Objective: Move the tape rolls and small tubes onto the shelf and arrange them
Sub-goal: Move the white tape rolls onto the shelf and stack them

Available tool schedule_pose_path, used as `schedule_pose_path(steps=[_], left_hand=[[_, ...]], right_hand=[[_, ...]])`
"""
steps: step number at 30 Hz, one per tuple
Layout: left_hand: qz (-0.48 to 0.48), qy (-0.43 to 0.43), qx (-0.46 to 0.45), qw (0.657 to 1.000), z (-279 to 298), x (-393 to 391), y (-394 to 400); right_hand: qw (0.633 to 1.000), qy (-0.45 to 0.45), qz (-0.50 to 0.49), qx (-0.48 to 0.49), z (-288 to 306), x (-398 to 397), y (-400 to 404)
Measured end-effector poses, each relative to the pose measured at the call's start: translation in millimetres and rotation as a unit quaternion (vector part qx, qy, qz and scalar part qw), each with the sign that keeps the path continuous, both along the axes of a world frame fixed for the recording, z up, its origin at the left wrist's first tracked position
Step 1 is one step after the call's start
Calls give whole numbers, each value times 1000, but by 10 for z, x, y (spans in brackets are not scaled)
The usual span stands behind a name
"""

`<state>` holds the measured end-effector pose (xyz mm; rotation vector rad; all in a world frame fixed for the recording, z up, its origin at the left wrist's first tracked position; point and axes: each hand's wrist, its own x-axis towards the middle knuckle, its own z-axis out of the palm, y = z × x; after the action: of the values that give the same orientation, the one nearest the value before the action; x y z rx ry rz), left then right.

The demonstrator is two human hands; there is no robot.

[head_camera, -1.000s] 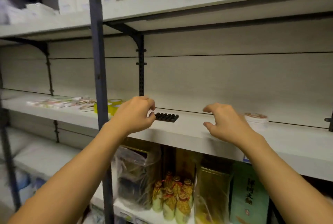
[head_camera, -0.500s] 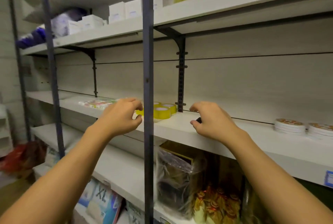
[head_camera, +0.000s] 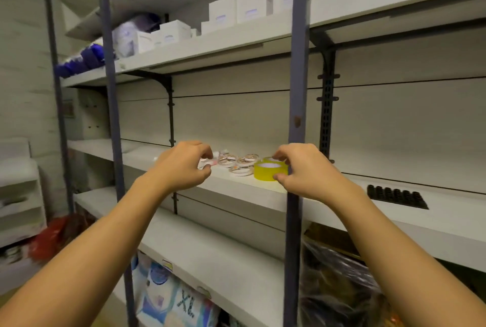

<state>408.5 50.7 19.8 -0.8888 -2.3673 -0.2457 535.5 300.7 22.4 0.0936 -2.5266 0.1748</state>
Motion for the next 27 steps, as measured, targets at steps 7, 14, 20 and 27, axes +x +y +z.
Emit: schedule_pose_path(steps=[7,14,20,27], left_hand=[[-5,-14,-15,1000,-154,-782,-237],[-20,-23,-30,999,-387,-1586,-282],[-46,-20,-63,997,-365,-2291,-124],[-120,-17,-74,990,-263,-3013,216]], right_hand=[[1000,-24,-18,9,-234,-800,-327],[998,-35,-54,8,-360,-1626,-317],[997,-16,-80,-2,-328,-2267,-170],[995,-8,-102,3,-142,-2892,-96]])
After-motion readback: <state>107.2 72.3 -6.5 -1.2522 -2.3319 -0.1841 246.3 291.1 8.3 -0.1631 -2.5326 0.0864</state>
